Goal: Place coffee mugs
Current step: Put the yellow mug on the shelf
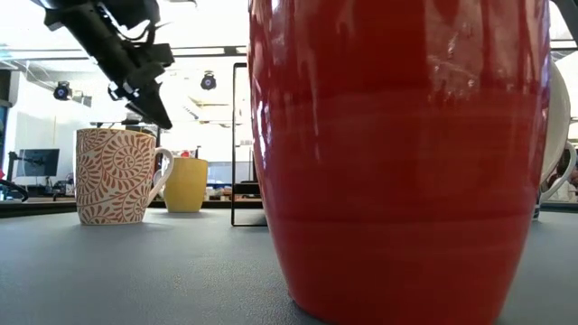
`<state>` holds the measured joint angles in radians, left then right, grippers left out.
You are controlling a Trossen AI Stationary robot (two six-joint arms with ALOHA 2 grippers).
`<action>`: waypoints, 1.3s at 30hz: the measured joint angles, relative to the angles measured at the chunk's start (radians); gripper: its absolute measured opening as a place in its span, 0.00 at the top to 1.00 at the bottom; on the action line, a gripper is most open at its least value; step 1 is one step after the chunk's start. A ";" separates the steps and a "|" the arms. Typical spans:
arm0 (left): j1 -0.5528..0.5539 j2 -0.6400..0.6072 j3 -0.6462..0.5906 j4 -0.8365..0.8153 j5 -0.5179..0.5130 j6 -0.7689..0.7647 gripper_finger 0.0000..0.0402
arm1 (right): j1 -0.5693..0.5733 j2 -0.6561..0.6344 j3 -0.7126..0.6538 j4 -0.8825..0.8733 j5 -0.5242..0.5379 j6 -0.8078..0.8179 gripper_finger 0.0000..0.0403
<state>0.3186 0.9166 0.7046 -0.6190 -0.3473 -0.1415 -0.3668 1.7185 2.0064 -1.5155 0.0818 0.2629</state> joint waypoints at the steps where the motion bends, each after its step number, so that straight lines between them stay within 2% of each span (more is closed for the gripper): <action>1: 0.003 0.020 0.014 -0.008 0.000 0.012 0.79 | 0.000 -0.004 -0.001 0.000 0.000 -0.015 0.82; 3: 0.014 0.055 0.038 -0.027 0.007 0.041 0.79 | 0.000 -0.009 -0.007 0.001 0.001 -0.042 0.81; 8: 0.060 0.135 0.072 -0.036 0.106 0.104 0.79 | 0.000 -0.016 -0.021 0.002 0.026 -0.090 0.79; 23: 0.203 0.269 0.072 0.022 0.095 0.338 0.79 | 0.000 -0.041 -0.130 0.007 0.043 -0.112 0.77; 28: 0.224 0.345 0.072 0.055 0.183 0.376 0.79 | 0.000 -0.082 -0.191 0.011 0.052 -0.078 0.78; 32: 0.224 0.412 0.070 0.059 0.178 0.391 0.79 | 0.000 -0.126 -0.230 0.027 0.052 -0.048 0.79; 35: 0.225 0.438 0.070 0.076 0.177 0.395 0.84 | 0.000 -0.159 -0.254 0.040 0.052 -0.021 0.79; 39: 0.225 0.442 0.070 0.072 0.210 0.395 0.97 | 0.000 -0.192 -0.266 0.041 0.052 0.011 0.78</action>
<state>0.5438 1.3588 0.7748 -0.5466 -0.1374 0.2536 -0.3668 1.5261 1.7405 -1.4741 0.1337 0.2737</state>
